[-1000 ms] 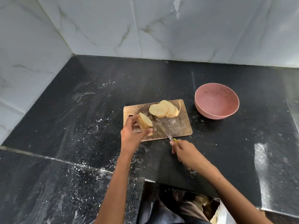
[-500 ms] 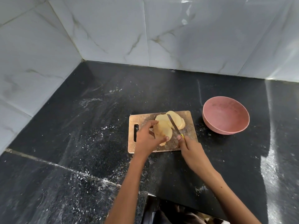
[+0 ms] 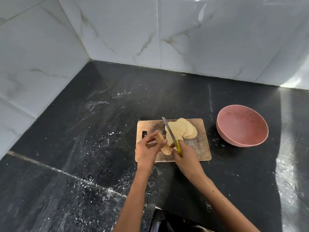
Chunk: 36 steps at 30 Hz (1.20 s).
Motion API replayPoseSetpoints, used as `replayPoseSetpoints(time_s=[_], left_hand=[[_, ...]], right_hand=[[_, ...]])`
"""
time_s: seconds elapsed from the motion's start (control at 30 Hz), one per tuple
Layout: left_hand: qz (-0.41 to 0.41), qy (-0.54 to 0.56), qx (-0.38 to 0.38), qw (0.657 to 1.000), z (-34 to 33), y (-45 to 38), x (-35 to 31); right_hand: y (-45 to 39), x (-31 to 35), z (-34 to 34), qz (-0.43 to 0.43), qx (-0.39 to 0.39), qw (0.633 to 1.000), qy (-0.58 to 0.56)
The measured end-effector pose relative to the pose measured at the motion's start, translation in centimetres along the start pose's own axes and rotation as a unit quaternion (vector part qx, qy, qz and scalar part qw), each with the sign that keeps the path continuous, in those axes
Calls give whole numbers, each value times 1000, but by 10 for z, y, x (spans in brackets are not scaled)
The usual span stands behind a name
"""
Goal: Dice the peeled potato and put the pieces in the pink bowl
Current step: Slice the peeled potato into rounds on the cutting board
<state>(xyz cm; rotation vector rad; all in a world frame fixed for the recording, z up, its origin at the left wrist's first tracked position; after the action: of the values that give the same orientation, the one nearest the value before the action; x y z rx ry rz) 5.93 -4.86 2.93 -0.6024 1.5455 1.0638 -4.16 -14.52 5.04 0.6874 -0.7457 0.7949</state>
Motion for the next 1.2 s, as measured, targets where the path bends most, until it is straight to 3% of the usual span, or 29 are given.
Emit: replayPoseSetpoints(time_s=[0.2,0.37,0.47,0.6,0.7,0.87,1.03,1.2], left_hand=[[40,124,-31,991,-7,7,1],[26,130,-53,990,-15,10,4],[-14,79,-39,996,-13,10,9],[-90,-43,45,994,1,8,10],[-84,-68,113,988,9,7,9],[-141,-183,82,969,9,2,9],[-152,-186,44,970,11,2,13],[-152,-195,44,968,9,3,13]], right_hand=[[3,4,-2,16,0,1000,-11],[4,4,0,29,47,998,24],[0,5,0,23,35,999,29],[-4,6,-1,8,13,1000,-8],[-6,4,0,-1,15,999,-28],[-4,5,1,-5,26,999,-26],[2,11,4,15,35,999,-8],[20,3,6,46,42,988,144]])
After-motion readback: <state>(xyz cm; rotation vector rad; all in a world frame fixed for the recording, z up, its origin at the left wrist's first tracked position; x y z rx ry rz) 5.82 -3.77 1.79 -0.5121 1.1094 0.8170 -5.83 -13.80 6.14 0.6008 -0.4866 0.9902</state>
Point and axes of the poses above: each hand's wrist, its own y-axis away from the middle knuckle, its own z-axis out of the back of the hand, x = y × z, the point moved 1 cm from there along -y, towards the middle knuckle, and after that the axes turned 4 degrees about x, right-handed, at the moved point
